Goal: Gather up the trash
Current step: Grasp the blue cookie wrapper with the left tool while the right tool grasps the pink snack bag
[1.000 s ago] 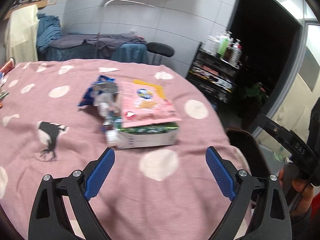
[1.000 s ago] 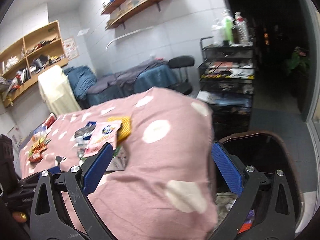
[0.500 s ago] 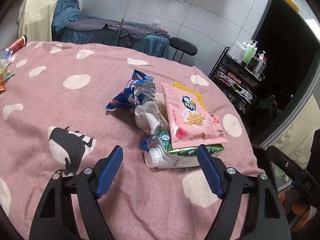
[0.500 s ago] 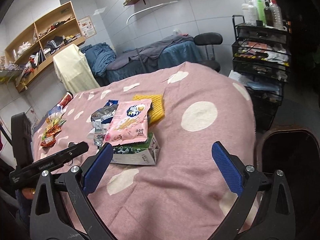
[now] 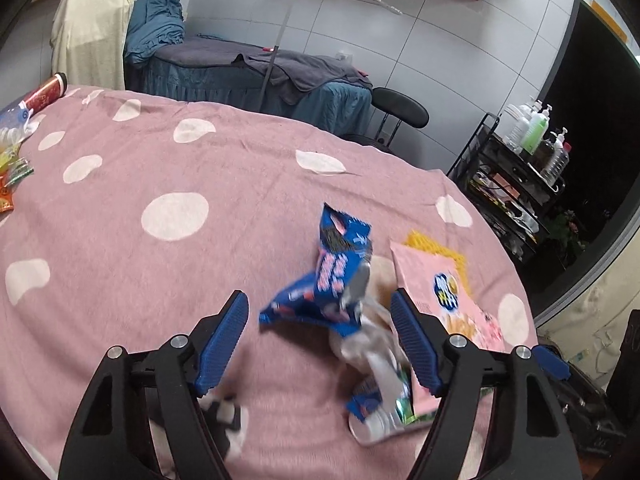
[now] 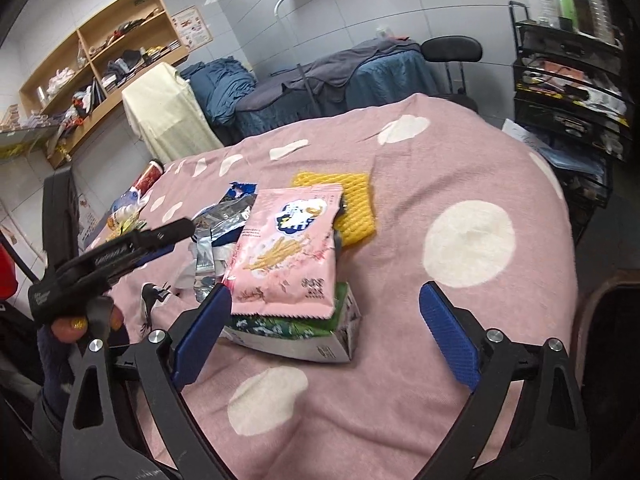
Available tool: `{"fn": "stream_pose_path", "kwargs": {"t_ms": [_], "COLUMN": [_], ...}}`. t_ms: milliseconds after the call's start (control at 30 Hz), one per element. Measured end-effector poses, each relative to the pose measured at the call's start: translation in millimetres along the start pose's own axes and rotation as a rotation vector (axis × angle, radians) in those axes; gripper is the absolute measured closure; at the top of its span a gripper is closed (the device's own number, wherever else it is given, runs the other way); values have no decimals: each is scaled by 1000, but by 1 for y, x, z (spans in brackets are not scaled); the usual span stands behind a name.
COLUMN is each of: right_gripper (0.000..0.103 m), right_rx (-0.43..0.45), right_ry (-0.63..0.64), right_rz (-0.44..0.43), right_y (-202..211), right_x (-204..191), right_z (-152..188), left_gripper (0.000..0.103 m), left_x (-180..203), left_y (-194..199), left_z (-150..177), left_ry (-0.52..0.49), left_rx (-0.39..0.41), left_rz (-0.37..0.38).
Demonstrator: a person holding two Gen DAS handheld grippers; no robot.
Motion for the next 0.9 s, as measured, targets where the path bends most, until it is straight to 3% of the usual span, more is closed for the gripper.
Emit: {"fn": "stream_pose_path", "kwargs": {"t_ms": [133, 233, 367, 467, 567, 900], "right_gripper": [18, 26, 59, 83, 94, 99], "right_rx": [-45, -69, -110, -102, -61, 73], "right_ry": [-26, -55, -42, -27, -16, 45], "right_rz": [-37, -63, -79, -92, -101, -89], "right_y": [-20, -35, -50, -53, -44, 5], "right_x": [2, 7, 2, -2, -4, -19], "right_z": [-5, -12, -14, -17, -18, -22], "left_gripper": [36, 51, 78, 86, 90, 91], "left_x": [4, 5, 4, 3, -2, -14], "left_y": [-21, -33, -41, -37, -28, 28], "left_z": [-8, -9, -8, -6, -7, -1], "left_ry": [-25, -15, 3, -6, 20, 87], "left_rx": [-40, -75, -108, -87, -57, 59], "left_rz": [-12, 10, 15, -4, 2, 33]}}
Point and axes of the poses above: each gripper's, at about its wrist camera, not at the fingertips, and y roughly against the way its jaws point, x to its right, z to its underside, the point moved 4 cm from there along -y, roughly the way its jaws point, and after that the axes turned 13 degrees about -z, right-handed, at the moved point
